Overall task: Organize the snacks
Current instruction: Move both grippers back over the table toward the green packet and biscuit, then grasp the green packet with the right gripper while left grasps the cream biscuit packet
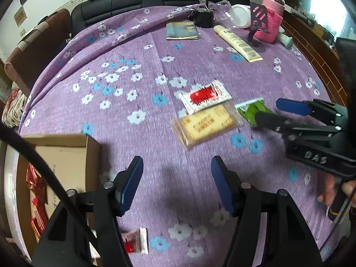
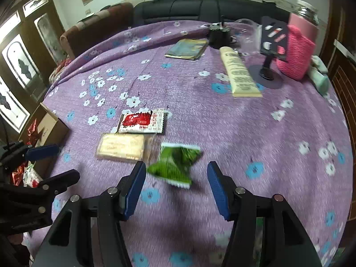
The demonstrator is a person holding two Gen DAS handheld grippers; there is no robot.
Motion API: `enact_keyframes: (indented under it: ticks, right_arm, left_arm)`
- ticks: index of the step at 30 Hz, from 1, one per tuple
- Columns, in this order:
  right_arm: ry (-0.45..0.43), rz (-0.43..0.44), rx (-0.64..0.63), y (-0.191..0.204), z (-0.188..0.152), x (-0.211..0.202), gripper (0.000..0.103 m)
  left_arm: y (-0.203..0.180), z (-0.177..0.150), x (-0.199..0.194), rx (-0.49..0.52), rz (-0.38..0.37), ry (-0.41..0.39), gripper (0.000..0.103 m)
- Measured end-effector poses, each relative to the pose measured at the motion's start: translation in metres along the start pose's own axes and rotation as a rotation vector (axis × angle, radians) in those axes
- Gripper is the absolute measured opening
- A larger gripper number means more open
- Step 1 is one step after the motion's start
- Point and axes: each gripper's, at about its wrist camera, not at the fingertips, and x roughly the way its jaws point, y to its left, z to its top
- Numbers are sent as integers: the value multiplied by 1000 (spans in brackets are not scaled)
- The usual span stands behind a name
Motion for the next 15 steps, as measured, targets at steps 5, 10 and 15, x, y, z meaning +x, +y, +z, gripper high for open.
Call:
enact_keyframes:
  ticks: [5,10,15]
  right_arm:
    - [21,-19,-13,4,3,18,57]
    - [18,-17,-9,4,1,21,39]
    - [25,5,16,-2,-3,17,36]
  left_arm:
    - [7,17,6,-21,-4,6,65]
    - [5,32,14,2,9,11,65]
    - [-2,43,28,45,-4,44,65]
